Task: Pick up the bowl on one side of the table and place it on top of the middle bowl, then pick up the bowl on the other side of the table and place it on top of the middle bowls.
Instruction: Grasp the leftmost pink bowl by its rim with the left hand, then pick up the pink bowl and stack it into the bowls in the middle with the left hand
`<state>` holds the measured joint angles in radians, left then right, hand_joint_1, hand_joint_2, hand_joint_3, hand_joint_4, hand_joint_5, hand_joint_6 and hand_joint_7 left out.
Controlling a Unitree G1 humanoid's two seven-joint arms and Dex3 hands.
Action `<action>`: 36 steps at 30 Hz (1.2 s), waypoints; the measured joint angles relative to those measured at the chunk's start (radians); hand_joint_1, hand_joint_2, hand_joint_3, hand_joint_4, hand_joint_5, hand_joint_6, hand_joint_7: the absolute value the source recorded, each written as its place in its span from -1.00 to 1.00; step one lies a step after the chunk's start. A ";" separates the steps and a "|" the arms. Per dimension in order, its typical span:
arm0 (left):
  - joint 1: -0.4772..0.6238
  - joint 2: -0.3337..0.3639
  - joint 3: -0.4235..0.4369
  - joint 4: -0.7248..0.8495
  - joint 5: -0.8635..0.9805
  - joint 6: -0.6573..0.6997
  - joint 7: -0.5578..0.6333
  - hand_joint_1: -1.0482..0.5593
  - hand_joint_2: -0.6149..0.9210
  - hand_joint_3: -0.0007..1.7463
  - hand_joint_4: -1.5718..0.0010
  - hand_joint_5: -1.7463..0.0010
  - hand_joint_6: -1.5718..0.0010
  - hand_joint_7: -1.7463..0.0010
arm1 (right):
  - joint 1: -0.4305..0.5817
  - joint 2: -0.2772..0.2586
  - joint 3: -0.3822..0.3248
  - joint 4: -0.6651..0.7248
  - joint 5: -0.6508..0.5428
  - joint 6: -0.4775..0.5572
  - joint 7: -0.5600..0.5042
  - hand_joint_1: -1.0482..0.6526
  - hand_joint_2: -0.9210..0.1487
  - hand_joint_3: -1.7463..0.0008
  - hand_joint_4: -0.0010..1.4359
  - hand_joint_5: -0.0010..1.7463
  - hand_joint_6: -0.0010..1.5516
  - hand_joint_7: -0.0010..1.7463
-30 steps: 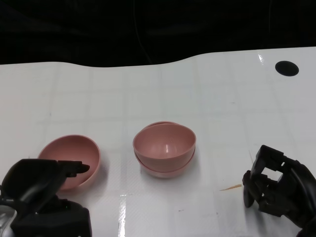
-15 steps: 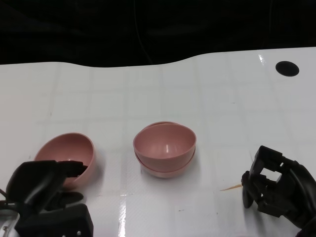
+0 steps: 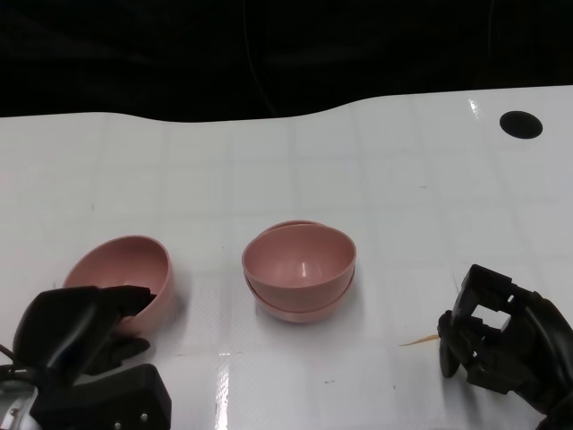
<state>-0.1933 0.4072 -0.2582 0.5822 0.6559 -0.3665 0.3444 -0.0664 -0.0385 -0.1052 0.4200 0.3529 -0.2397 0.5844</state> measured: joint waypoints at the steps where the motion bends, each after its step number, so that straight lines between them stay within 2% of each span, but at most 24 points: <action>1: 0.000 -0.002 0.000 -0.002 0.000 0.001 0.005 0.30 0.95 -0.51 -0.05 -0.77 -0.34 0.01 | 0.000 0.000 0.000 0.000 0.000 0.000 0.000 0.06 -0.46 -0.06 0.23 1.00 -0.05 0.80; 2: 0.001 -0.003 0.000 -0.006 0.000 0.002 0.008 0.30 0.87 -0.36 -0.01 -0.88 -0.19 -0.31 | 0.000 0.000 0.000 0.000 0.000 0.000 0.000 0.06 -0.46 -0.06 0.24 1.00 -0.05 0.80; 4: 0.001 -0.003 -0.001 -0.010 -0.001 0.004 0.013 0.30 0.82 -0.26 0.01 -0.94 -0.11 -0.47 | 0.000 0.000 0.000 -0.001 0.000 0.001 0.000 0.06 -0.46 -0.06 0.24 1.00 -0.05 0.79; 6: 0.002 -0.004 -0.002 -0.011 -0.001 0.005 0.013 0.30 0.80 -0.22 0.01 -0.96 -0.09 -0.52 | 0.000 0.000 0.000 -0.001 0.000 0.004 -0.001 0.06 -0.46 -0.06 0.24 1.00 -0.05 0.79; 8: 0.002 -0.004 -0.002 -0.011 -0.002 0.006 0.013 0.27 0.81 -0.20 0.02 -0.99 0.10 -0.89 | 0.000 0.000 0.000 -0.002 0.000 0.004 -0.001 0.05 -0.46 -0.06 0.24 1.00 -0.05 0.79; 9: 0.004 -0.005 -0.002 -0.012 -0.003 0.006 0.013 0.26 0.81 -0.20 0.03 -1.00 0.12 -0.94 | 0.000 0.000 0.001 -0.003 -0.001 0.004 -0.001 0.05 -0.46 -0.06 0.24 1.00 -0.05 0.79; 12: 0.008 -0.007 -0.003 -0.013 -0.005 0.006 0.013 0.25 0.81 -0.17 0.05 -1.00 0.17 -0.99 | 0.000 0.000 0.001 -0.003 -0.004 0.004 -0.002 0.05 -0.45 -0.06 0.24 1.00 -0.05 0.80; 17: 0.018 -0.007 0.003 -0.005 -0.038 -0.045 0.020 0.27 0.68 0.04 0.05 -1.00 0.18 -1.00 | 0.000 0.000 0.001 -0.003 -0.004 0.007 -0.002 0.05 -0.45 -0.06 0.24 1.00 -0.06 0.80; 23: 0.024 -0.006 0.008 -0.001 -0.041 -0.067 0.030 0.24 0.66 0.09 0.04 -1.00 0.18 -1.00 | 0.000 0.001 0.001 -0.003 -0.005 0.007 -0.002 0.05 -0.44 -0.06 0.24 1.00 -0.05 0.80; 30: 0.050 -0.004 0.024 -0.079 -0.043 -0.015 -0.007 0.26 0.61 0.09 0.04 -1.00 0.19 -1.00 | 0.000 0.001 0.002 -0.003 -0.009 0.007 -0.004 0.05 -0.44 -0.07 0.24 1.00 -0.05 0.80; 36: 0.088 0.019 0.081 -0.257 -0.075 0.030 -0.074 0.28 0.57 0.16 0.06 -1.00 0.21 -1.00 | -0.001 0.002 0.001 0.000 -0.008 0.007 0.000 0.04 -0.44 -0.07 0.24 1.00 -0.05 0.80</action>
<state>-0.1055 0.4261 -0.1769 0.3256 0.5810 -0.3365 0.2702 -0.0675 -0.0360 -0.1042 0.4199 0.3444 -0.2332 0.5843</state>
